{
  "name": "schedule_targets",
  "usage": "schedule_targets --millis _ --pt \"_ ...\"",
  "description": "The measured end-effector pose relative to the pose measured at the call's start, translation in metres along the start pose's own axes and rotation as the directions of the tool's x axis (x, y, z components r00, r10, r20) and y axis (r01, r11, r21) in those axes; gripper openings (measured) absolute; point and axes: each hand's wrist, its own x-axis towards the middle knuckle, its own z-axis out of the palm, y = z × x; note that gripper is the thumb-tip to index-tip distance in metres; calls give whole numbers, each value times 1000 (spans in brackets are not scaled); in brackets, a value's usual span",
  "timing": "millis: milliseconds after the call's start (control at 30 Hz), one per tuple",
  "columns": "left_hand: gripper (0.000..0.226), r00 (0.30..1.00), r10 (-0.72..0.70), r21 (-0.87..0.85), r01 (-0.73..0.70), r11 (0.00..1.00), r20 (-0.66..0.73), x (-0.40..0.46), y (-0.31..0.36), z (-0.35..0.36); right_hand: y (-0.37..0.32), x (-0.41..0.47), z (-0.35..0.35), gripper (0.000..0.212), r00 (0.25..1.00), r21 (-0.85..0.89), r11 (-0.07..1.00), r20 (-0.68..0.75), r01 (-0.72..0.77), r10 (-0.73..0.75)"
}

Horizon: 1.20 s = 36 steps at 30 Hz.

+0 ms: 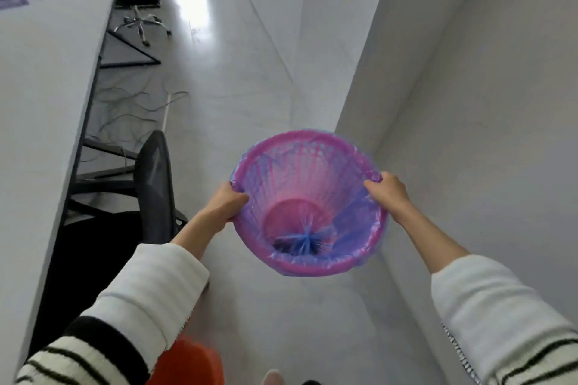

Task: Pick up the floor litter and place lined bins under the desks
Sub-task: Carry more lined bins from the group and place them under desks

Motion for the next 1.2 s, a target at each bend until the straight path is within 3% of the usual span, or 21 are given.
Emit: schedule_targets --millis 133,300,533,767,900,1200 --pt "23 997 -9 19 10 1000 -83 67 42 -30 -61 77 17 11 993 52 997 102 49 -54" --pt "21 986 -66 -36 61 997 -155 170 99 -68 -133 194 55 20 959 151 988 279 18 -60" --pt "23 945 -249 -195 209 958 -211 296 150 -126 -256 332 107 41 875 95 995 484 -24 -26" --pt "23 906 -336 -357 234 904 -257 413 185 -187 -390 451 155 11 794 76 997 608 -28 -24" --pt "21 899 -333 -379 213 900 -286 522 211 -237 -475 535 200 10 788 118 992 614 -38 -43" --pt "26 897 -323 -368 203 907 -302 734 302 -343 -647 694 267 22 783 230 947 621 -226 36"
